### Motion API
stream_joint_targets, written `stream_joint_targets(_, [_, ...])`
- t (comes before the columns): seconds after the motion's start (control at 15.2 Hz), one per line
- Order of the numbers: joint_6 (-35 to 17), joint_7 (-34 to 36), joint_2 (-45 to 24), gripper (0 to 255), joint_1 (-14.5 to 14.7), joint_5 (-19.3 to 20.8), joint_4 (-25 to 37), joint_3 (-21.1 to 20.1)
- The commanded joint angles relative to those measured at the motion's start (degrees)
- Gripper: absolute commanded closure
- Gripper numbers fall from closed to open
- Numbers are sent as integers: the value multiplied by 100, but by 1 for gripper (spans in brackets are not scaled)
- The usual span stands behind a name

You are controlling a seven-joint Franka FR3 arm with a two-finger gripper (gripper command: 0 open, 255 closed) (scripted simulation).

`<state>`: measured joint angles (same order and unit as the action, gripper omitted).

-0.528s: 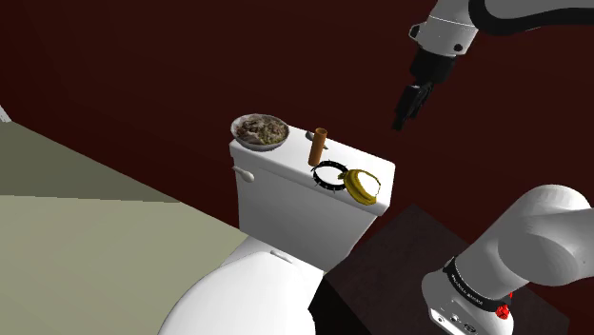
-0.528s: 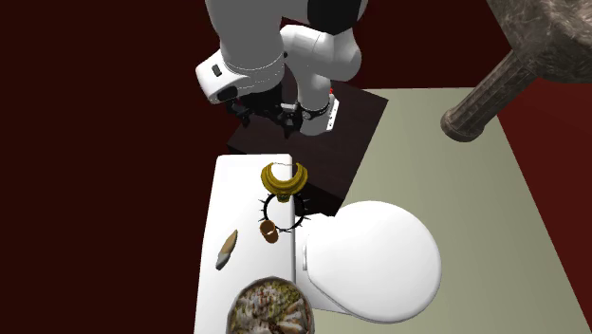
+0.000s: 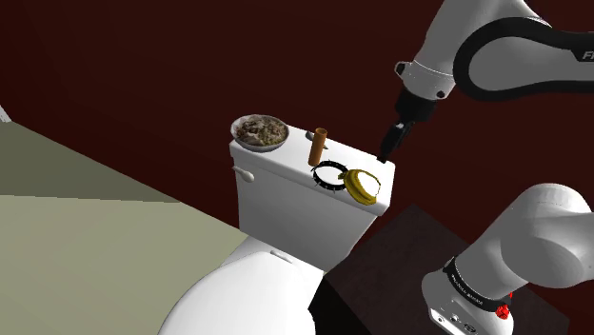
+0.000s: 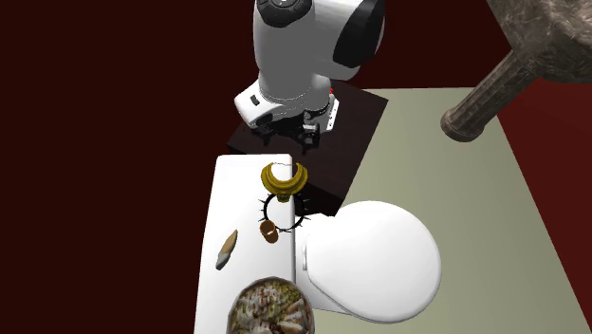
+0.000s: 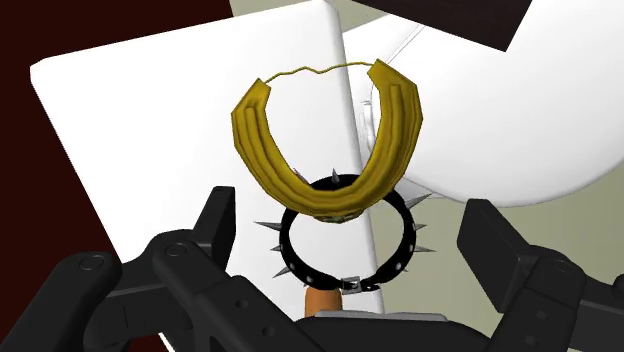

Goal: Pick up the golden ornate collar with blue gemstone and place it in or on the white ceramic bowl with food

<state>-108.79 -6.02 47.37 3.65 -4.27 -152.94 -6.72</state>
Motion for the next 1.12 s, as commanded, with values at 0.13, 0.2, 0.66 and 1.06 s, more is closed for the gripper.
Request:
stream_joint_targets(0.13, [-924, 123, 143, 0, 270, -213, -825, -295])
stream_joint_targets(0.2, [-1167, 161, 138, 0, 345, -273, -1008, -379])
stream_joint_targets(0.66, [-2315, 274, -246, 0, 552, -475, -1626, -669])
stream_joint_targets(1.06, [-2747, 275, -546, 0, 541, -503, -1760, -718])
